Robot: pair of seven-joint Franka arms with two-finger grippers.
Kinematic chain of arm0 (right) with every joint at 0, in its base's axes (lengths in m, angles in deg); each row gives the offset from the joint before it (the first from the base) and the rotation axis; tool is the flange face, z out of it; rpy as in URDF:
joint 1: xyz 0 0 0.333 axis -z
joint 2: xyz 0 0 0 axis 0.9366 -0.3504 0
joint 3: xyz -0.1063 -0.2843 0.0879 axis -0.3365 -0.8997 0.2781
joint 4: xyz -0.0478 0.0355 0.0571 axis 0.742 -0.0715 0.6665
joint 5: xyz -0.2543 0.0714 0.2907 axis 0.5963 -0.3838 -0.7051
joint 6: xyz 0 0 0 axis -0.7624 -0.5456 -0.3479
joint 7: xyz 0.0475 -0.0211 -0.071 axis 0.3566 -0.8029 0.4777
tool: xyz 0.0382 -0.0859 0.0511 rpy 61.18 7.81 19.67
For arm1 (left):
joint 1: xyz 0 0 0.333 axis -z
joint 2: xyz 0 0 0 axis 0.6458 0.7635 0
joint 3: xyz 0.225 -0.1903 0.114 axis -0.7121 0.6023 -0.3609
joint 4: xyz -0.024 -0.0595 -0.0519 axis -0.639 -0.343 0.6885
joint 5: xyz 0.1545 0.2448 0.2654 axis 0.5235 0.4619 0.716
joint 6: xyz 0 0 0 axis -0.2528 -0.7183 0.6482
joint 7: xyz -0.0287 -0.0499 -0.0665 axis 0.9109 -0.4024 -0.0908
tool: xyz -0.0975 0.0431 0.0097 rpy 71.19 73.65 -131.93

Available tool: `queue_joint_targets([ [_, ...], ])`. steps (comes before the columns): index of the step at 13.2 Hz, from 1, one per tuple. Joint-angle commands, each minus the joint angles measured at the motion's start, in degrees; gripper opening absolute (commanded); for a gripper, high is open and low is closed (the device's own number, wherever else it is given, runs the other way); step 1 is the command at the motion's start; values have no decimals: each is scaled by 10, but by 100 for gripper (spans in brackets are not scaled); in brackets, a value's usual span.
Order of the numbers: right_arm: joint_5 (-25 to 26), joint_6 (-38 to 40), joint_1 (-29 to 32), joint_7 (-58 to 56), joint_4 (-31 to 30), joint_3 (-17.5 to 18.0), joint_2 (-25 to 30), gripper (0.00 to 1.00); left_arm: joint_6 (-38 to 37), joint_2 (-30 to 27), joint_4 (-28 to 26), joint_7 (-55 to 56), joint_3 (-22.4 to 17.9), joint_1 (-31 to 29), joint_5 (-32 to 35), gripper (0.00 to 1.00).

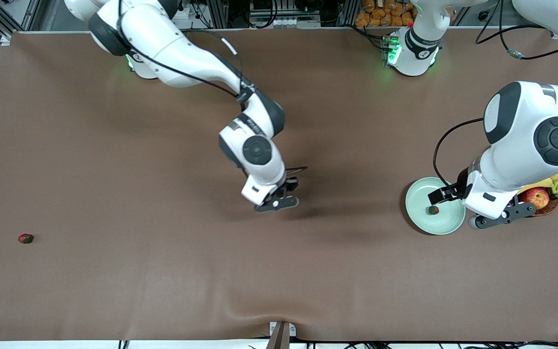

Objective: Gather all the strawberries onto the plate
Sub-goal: 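Carry the second strawberry with the right gripper toward the table middle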

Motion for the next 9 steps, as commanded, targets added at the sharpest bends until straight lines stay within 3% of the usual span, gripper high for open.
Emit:
queue_joint_targets([
  [1, -6, -23, -4, 22, 0, -5, -17, 0, -20, -9, -1, -17, 1, -2, -3, 100],
  [2, -8, -28, -5, 27, 0, -5, -21, 0, -26, -9, -3, -11, 5, -1, -4, 100],
  [3, -8, -29, -5, 29, 0, -5, -23, 16, -27, -8, -2, -8, 14, -1, -4, 100],
  [4, -8, -29, -5, 29, 0, -5, -23, 69, -27, -5, 0, -8, 15, -1, -9, 100],
  [5, -9, -29, -5, 29, 0, -5, -21, 100, -22, 0, 0, -7, 15, 1, -8, 100],
  [9, -10, -16, 13, 27, -3, -6, 14, 100, -3, 28, 0, 95, 15, 54, -6, 100],
])
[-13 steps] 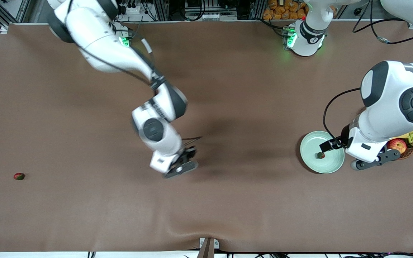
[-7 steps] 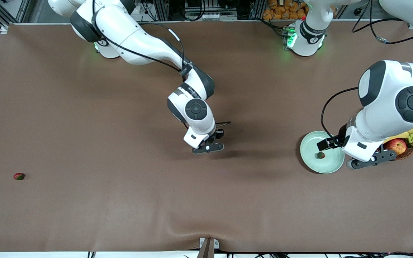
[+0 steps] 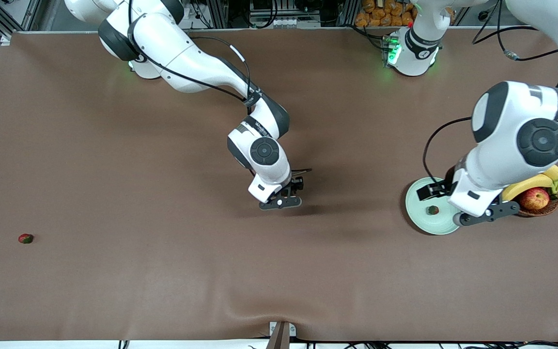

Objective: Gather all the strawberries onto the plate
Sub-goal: 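Release the strawberry with the right gripper while the left gripper approaches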

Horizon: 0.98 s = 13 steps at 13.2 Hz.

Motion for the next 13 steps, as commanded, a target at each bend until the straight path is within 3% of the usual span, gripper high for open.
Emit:
queue_joint_targets([
  [1, -9, 35, 33, 3, -8, -2, 48, 100, 9, 31, 6, 65, 0, 45, -7, 100],
  [6, -6, 125, 154, -3, -9, -2, 120, 100, 60, 120, 61, 240, -7, 176, 1, 100],
  [9, -8, 158, 245, -41, -32, 2, 161, 100, 162, 194, 101, 319, -9, 240, 2, 100],
  [13, -11, 160, 365, -208, -108, 3, 209, 100, 209, 266, 133, 342, -99, 357, 0, 100],
])
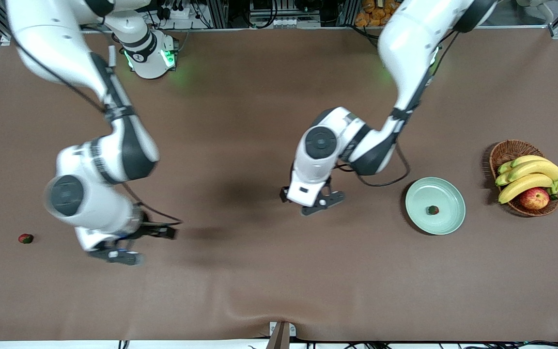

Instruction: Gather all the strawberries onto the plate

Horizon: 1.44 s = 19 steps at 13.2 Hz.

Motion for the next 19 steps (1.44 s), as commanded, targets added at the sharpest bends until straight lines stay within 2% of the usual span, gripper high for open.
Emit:
queue_joint_targets([
  [1, -11, -6, 83, -90, -88, 15, 52, 100, 12, 53, 39, 8, -47, 52, 0, 98],
  [2, -11, -11, 97, -109, -107, 13, 65, 100, 30, 64, 41, 12, -46, 55, 0, 96],
  [5, -9, -11, 159, -189, -112, 12, 64, 100, 41, 78, 44, 17, -45, 67, -2, 91],
  [6, -7, -14, 177, -204, -113, 11, 61, 100, 44, 83, 44, 25, -46, 74, -2, 87],
  [8, -1, -37, 215, -255, -112, 10, 52, 100, 55, 93, 44, 36, -46, 76, -2, 71],
  [11, 1, -77, 274, -303, -104, 8, 8, 100, 57, 99, 44, 44, -46, 84, -2, 66],
  [12, 2, -87, 290, -332, -96, 8, -8, 100, 57, 99, 43, 44, -46, 84, -2, 51],
  [13, 2, -94, 305, -365, -82, 8, -22, 100, 57, 97, 42, 45, -46, 85, -3, 14],
  [14, 2, -100, 315, -392, -74, 6, -33, 100, 54, 92, 40, 53, -46, 85, -4, 0],
  [16, 5, -129, 328, -431, -62, 4, -56, 100, 34, 68, 30, 56, -47, 72, -1, 0],
  [19, 14, -205, 345, -586, -56, -11, -91, 100, -82, -8, 19, 37, -45, 16, 2, 0],
])
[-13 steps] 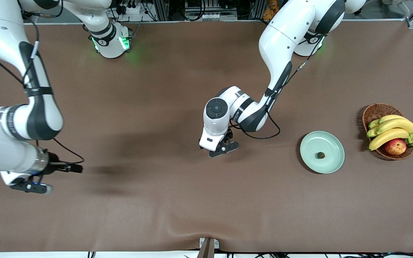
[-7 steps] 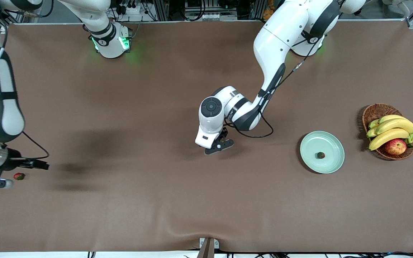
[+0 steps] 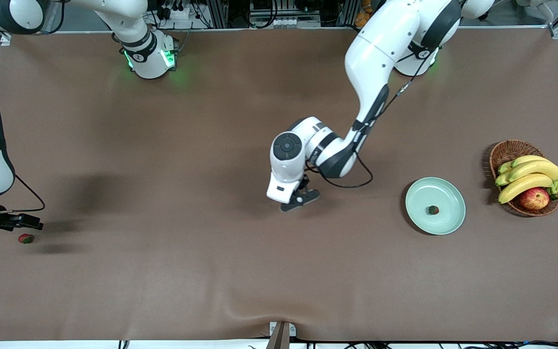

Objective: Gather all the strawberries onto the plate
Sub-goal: 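Drop the strawberry onto the plate while the right gripper reaches the last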

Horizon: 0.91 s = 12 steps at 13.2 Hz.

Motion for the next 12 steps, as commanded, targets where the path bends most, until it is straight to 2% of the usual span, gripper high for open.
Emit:
queue_joint_targets([
  [1, 9, -34, 17, -122, 25, 5, -33, 100, -99, -96, -29, -42, 6, -69, -5, 0],
  [4, 11, -41, 15, -246, 35, -2, -47, 100, -113, -198, -129, -146, 15, -162, -5, 0],
  [6, 11, -50, 16, -326, 38, -7, -55, 100, -113, -231, -182, -231, 20, -222, -5, 0],
  [8, 11, -93, 19, -429, 39, -7, -67, 100, -109, -231, -219, -291, 21, -284, -4, 0],
  [12, 10, -143, 27, -568, 39, -8, -88, 100, -6, -220, -312, -395, 21, -374, 2, 0],
])
